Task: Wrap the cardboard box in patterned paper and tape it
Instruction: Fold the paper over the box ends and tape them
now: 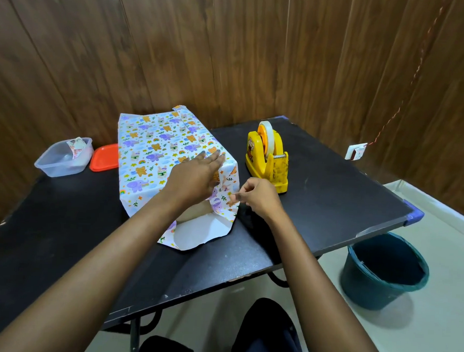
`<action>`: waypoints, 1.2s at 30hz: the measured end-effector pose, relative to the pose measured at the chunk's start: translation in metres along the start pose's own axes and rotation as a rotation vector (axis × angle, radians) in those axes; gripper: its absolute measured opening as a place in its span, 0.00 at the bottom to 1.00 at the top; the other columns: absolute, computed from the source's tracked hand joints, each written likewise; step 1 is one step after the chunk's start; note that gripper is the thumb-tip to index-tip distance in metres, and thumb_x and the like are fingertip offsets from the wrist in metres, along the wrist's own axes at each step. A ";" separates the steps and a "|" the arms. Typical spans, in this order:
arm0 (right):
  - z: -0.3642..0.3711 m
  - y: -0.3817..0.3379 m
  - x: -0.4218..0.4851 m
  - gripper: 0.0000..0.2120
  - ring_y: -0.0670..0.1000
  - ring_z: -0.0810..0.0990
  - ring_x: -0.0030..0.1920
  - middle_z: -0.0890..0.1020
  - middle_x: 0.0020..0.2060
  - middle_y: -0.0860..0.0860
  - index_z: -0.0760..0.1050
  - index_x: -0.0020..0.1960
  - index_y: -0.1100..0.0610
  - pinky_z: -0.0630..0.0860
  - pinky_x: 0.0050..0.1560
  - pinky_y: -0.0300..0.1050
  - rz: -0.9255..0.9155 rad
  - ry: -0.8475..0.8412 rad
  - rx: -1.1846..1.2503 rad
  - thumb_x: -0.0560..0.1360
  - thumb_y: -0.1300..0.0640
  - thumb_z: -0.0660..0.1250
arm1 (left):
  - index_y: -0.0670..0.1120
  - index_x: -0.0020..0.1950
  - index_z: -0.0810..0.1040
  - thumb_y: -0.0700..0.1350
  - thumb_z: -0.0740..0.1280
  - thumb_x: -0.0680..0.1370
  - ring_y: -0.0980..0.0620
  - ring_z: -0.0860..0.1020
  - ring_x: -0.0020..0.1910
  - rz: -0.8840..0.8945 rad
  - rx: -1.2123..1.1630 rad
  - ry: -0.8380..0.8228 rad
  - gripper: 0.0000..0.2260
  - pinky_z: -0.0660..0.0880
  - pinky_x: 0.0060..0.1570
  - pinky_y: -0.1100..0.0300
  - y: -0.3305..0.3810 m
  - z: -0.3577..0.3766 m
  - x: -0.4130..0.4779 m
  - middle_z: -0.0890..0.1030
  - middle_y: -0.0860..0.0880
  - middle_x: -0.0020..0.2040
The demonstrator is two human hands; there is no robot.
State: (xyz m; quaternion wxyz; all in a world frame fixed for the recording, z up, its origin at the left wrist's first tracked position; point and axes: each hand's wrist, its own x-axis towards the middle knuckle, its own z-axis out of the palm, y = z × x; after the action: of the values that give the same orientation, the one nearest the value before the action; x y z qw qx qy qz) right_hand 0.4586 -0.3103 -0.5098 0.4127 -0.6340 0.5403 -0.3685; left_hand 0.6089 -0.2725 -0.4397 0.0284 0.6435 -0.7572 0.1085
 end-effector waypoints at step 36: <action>-0.079 -0.066 0.041 0.04 0.52 0.80 0.44 0.81 0.41 0.54 0.79 0.44 0.61 0.77 0.46 0.46 0.285 0.385 0.182 0.71 0.61 0.69 | 0.51 0.66 0.74 0.45 0.61 0.79 0.53 0.72 0.65 -0.173 -0.509 0.331 0.15 0.71 0.61 0.52 -0.082 -0.025 -0.081 0.75 0.53 0.66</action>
State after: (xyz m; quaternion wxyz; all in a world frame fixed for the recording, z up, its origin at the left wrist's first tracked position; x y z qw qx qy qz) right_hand 0.4174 -0.3555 -0.4171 0.4053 -0.4298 0.6577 -0.4675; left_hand 0.7009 -0.2006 -0.4193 0.3205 0.6515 -0.6874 0.0158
